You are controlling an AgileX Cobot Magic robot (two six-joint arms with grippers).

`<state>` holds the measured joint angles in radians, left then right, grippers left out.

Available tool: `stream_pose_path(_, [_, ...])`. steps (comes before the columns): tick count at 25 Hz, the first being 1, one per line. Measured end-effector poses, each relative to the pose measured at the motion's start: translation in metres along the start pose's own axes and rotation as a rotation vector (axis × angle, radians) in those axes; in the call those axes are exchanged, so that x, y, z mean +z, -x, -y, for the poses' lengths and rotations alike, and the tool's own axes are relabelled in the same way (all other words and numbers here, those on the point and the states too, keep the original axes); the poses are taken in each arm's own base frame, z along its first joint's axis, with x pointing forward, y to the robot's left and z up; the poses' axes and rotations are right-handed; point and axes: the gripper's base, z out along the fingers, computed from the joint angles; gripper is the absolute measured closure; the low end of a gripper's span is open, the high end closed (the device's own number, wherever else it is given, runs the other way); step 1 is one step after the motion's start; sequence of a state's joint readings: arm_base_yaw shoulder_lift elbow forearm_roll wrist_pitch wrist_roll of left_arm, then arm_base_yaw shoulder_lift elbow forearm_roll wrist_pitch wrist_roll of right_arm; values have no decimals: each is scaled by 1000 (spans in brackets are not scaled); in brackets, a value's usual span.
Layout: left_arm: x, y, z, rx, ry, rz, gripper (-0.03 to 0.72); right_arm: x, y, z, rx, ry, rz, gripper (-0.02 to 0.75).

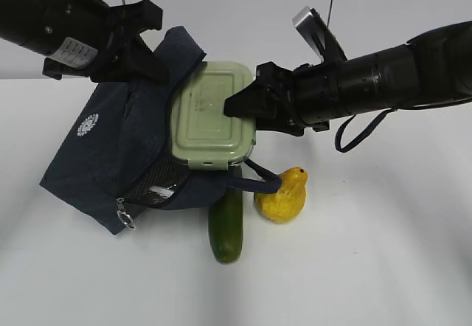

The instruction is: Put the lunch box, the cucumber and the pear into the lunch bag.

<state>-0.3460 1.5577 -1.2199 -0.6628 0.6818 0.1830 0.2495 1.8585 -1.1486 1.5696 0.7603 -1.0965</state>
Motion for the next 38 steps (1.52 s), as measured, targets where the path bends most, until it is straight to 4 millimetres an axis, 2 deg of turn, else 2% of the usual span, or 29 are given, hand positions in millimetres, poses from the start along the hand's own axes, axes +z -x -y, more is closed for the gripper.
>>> stream_pose_path(9, [0, 0, 1, -6, -10, 2, 687, -1, 10, -6, -16, 14, 27, 355])
stream_pose_path(25, [0, 0, 6, -15, -61, -1, 687, 23, -7, -29, -65, 14, -21, 355])
stream_pose_path(31, [0, 0, 9, -6, -103, -3, 687, 28, -5, -43, -122, 37, -30, 355])
stream_pose_path(38, [-1, -1, 13, -3, -143, -9, 687, 28, -6, -42, -169, 23, -58, 355])
